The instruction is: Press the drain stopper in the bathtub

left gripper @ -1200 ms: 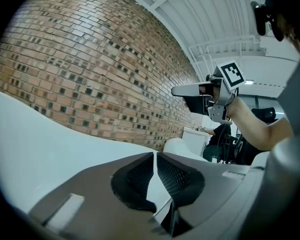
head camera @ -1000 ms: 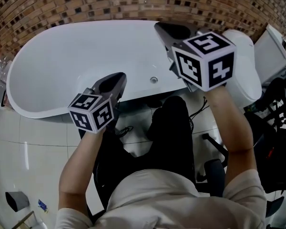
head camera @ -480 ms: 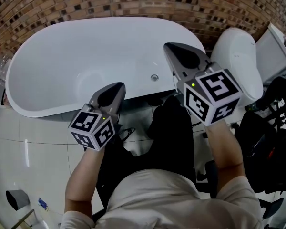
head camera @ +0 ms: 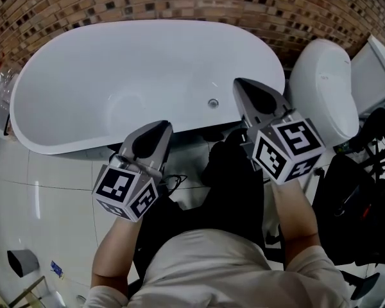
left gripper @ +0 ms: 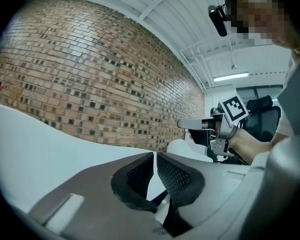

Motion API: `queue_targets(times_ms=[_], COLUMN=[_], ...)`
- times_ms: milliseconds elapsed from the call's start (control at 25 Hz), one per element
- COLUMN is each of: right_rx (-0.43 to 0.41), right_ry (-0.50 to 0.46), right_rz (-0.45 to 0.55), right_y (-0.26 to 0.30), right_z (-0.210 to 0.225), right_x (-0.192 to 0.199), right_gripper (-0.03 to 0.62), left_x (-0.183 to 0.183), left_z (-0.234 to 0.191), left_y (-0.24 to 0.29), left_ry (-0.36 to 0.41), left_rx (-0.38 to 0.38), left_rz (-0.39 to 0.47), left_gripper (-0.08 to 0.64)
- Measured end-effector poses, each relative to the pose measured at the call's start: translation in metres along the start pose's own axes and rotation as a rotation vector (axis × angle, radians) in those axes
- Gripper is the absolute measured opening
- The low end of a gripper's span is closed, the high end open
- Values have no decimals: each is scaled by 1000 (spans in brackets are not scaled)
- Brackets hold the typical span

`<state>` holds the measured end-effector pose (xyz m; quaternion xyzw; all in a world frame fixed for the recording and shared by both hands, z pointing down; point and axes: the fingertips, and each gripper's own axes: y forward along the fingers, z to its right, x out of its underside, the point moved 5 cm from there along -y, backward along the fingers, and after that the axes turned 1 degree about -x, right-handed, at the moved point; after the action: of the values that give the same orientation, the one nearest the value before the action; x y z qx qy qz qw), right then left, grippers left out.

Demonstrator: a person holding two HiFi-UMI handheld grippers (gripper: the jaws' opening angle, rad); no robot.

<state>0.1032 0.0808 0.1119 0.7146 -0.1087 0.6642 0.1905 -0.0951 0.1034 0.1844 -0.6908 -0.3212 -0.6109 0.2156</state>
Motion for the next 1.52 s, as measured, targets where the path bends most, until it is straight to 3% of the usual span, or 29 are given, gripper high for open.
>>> queue_targets(times_ms=[600,1520], right_rx=[35,12], right_ry=[69,58], right_rz=[-72,-121], right_y=[3,8], right_z=[13,11], right_x=[53,68], right_gripper=[15,15], left_x=[0,1], left_z=[-5,-6], left_y=[-8,-1], left_ry=[51,43], left_rx=[-67,-68], left_rz=[-3,-18], left_gripper=[29,29])
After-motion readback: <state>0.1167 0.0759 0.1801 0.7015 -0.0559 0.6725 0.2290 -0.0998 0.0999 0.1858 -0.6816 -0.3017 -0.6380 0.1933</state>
